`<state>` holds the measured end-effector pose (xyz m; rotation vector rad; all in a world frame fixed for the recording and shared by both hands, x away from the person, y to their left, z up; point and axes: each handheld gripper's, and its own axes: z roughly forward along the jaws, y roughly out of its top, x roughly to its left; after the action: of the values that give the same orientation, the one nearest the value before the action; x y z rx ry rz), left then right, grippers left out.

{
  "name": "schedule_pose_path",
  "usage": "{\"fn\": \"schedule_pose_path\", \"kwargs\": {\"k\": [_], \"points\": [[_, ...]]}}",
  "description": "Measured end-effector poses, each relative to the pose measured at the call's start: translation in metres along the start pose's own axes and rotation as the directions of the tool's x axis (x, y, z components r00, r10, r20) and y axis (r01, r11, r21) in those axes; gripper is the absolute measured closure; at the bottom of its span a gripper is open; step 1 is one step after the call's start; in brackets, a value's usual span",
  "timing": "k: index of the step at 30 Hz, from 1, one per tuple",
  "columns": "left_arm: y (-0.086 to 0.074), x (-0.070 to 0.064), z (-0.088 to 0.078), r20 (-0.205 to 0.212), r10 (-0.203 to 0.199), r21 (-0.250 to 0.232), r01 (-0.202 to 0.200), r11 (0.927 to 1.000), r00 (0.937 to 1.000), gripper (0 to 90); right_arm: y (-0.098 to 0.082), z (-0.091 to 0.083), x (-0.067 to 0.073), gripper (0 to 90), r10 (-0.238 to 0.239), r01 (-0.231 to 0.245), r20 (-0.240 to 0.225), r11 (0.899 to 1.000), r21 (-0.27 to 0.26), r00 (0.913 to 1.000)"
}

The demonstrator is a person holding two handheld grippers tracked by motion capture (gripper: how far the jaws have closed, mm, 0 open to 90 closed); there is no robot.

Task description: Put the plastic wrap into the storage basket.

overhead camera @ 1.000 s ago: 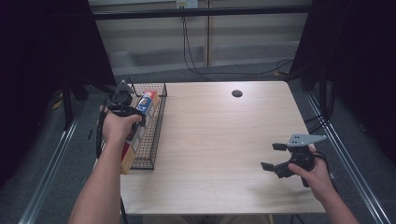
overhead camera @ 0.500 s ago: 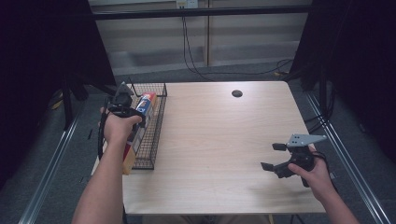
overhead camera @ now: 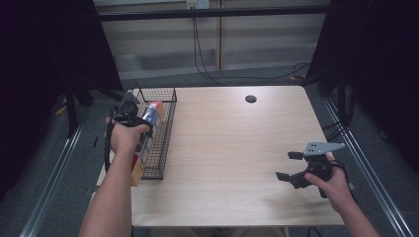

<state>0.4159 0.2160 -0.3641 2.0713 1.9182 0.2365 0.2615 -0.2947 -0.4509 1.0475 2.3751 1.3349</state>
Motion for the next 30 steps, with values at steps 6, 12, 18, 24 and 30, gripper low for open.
{"fn": "schedule_pose_path", "kwargs": {"k": [6,12,18,24,30], "points": [[-0.001,0.003,0.005,-0.008,-0.026,-0.002,0.026,0.9997,0.9996,42.7,0.0,0.0,0.0,5.1,0.0,0.0,0.003,1.0,-0.003,1.0],[-0.002,0.006,0.01,-0.012,-0.036,0.004,0.036,0.9993,0.9993,42.7,0.0,0.0,0.0,5.1,-0.005,0.005,-0.002,1.0,-0.003,1.0],[-0.002,0.008,0.015,-0.023,-0.051,0.015,0.051,0.9986,0.9984,42.6,0.0,0.001,0.0,5.0,-0.005,0.005,-0.003,1.0,0.001,1.0],[-0.001,0.01,0.019,-0.037,-0.04,0.025,0.041,0.9988,0.9985,42.5,0.0,0.0,0.0,5.0,-0.003,0.003,-0.002,1.0,-0.001,1.0],[-0.001,0.008,0.024,-0.036,-0.044,0.03,0.045,0.9985,0.9984,42.4,0.0,0.001,0.0,5.1,-0.007,0.007,-0.004,1.0,0.003,1.0]]}}
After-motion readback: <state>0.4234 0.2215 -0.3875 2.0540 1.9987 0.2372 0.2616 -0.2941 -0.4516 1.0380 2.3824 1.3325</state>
